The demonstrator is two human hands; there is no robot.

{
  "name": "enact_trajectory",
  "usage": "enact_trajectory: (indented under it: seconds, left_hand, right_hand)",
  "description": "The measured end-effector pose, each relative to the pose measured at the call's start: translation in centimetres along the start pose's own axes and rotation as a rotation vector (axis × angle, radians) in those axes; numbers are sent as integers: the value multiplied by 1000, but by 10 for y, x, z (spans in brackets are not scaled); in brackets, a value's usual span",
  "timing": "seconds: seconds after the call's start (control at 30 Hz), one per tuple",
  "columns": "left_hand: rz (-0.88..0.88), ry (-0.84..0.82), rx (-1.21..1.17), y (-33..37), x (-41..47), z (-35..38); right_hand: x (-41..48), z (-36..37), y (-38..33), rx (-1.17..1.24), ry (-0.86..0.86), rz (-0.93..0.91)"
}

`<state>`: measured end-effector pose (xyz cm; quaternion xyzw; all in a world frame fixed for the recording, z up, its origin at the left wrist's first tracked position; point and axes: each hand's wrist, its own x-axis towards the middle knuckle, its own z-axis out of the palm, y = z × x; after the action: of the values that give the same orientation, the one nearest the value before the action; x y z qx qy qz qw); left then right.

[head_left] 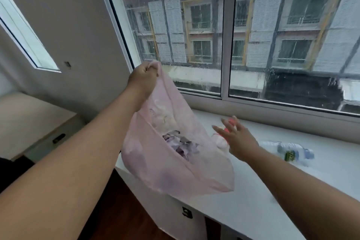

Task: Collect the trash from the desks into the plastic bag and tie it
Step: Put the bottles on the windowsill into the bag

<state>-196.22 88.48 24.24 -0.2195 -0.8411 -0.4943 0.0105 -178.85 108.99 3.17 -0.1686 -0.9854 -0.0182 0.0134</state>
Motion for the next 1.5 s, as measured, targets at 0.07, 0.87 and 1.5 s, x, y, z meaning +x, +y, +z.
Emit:
enact_trajectory:
  seconds: [0.07, 0.87, 1.5]
  left_hand:
    - [-18, -94, 2, -8, 13, 6]
    - [182, -537, -63, -20, 40, 46]
    - [222, -417, 188, -29, 17, 111]
  right_hand:
    - [9, 11, -10, -91, -46, -44]
    - [-47, -104, -145, 818, 412, 457]
    - [-64, -45, -8, 172, 511, 577]
